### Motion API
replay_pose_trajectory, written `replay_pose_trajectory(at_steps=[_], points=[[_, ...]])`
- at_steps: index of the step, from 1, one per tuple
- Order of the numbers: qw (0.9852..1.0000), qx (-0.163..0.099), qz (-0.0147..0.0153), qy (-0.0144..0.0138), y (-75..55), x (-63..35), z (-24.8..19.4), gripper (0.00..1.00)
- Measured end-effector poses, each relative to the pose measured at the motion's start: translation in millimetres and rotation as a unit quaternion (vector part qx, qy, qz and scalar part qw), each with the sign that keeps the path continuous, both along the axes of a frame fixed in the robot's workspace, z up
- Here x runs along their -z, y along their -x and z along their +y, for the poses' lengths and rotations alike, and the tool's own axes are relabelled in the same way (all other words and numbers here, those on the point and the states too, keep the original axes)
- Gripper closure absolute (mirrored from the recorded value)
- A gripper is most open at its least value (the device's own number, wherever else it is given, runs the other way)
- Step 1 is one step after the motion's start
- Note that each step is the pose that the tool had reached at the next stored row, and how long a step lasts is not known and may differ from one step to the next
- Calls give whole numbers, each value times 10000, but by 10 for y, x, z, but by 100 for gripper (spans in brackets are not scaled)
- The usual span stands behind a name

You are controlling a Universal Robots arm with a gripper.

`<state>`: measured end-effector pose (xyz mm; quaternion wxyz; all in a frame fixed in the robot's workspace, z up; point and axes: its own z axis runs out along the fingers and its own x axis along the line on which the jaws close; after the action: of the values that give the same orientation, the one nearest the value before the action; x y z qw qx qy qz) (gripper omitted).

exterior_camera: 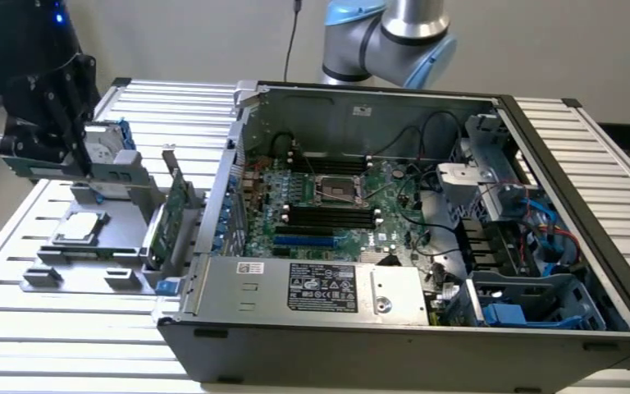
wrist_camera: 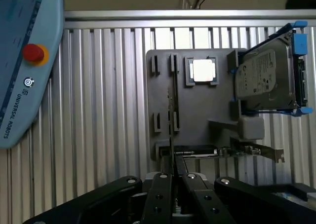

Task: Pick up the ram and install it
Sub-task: 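Pick up the ram and move it above insertion slot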

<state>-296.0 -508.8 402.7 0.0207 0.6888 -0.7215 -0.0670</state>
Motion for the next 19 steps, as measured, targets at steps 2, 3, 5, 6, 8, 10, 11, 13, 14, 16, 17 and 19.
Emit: replay_pose_trajectory(at_steps=[2, 3, 5, 6, 8, 10, 11, 13, 14, 16, 17, 19], points=[[10000, -5, 8, -4, -71, -89, 0, 86], [10000, -8, 13, -5, -108, -135, 0, 86], [10000, -14, 21, -10, -177, -217, 0, 86], [10000, -17, 26, -15, -215, -258, 0, 86], [10000, -23, 34, -30, -284, -322, 0, 86], [10000, -26, 39, -59, -357, -366, 0, 86], [10000, -27, 39, -88, -400, -370, 0, 86], [9999, -28, 40, -132, -485, -371, 1, 86], [9999, -29, 40, -148, -530, -371, 1, 86], [9998, -30, 39, -181, -620, -371, 1, 86], [9998, -30, 40, -190, -664, -370, 3, 86], [9998, -31, 40, -199, -758, -363, 7, 86]])
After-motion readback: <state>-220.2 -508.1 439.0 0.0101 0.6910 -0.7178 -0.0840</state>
